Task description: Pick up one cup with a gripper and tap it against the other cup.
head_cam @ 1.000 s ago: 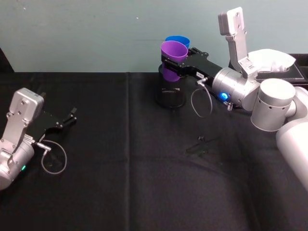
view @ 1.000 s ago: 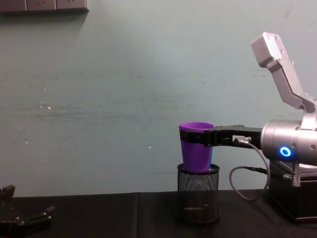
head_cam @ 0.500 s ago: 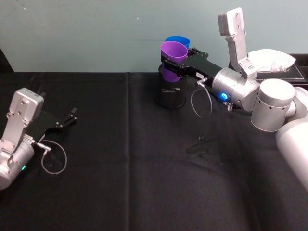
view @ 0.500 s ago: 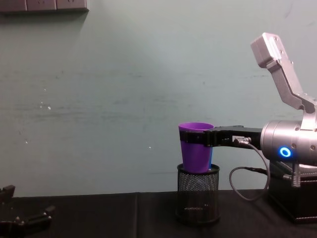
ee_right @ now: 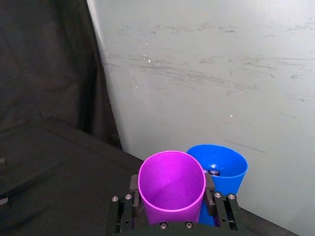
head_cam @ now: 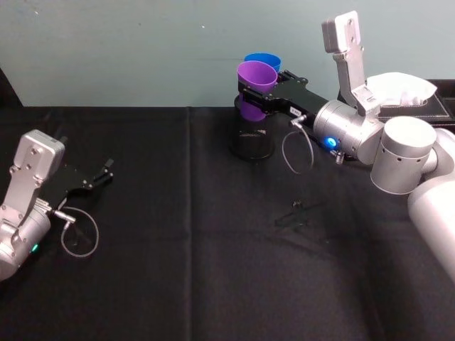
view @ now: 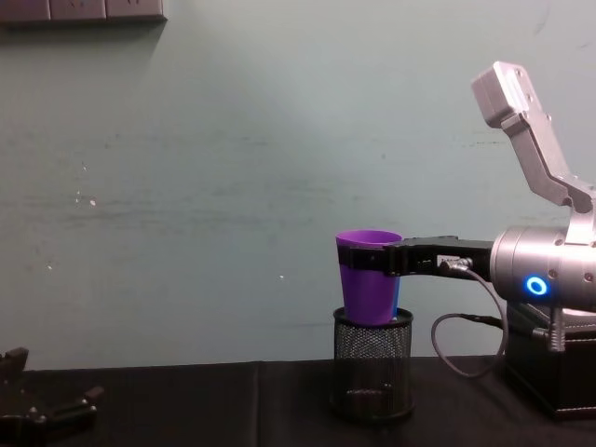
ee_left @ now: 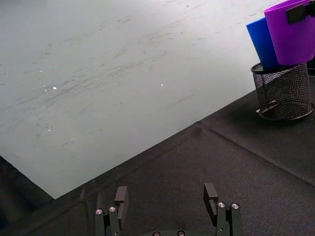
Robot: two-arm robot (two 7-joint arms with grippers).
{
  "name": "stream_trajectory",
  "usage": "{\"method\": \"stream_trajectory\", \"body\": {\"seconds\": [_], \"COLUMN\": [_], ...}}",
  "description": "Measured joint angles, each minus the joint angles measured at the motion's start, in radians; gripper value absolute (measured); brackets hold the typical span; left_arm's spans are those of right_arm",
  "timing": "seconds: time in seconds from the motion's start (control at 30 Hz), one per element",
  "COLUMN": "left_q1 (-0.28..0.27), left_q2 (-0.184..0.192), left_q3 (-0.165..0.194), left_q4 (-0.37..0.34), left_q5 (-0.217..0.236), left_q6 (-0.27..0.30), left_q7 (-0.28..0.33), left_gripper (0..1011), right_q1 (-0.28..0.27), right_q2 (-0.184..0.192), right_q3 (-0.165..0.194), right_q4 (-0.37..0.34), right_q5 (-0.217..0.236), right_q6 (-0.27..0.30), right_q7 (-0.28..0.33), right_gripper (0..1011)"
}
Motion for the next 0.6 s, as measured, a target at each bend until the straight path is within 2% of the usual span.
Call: {"method": "stream_trajectory", "body": {"seconds": [0.6], "left_q1": [0.0], "left_q2": [0.0], "left_q3": [0.0], "left_q4": [0.0], "left_q5": [0.0], "left_q6": [0.0], "left_q7": [0.0], "left_gripper": [1005], "right_q1": [0.0], "right_q2": [0.0], "right_q3": [0.0], "right_q4": [0.0], "right_q5": [0.0], "right_q6": [0.0], "right_q7": [0.0], "right_gripper": [741]}}
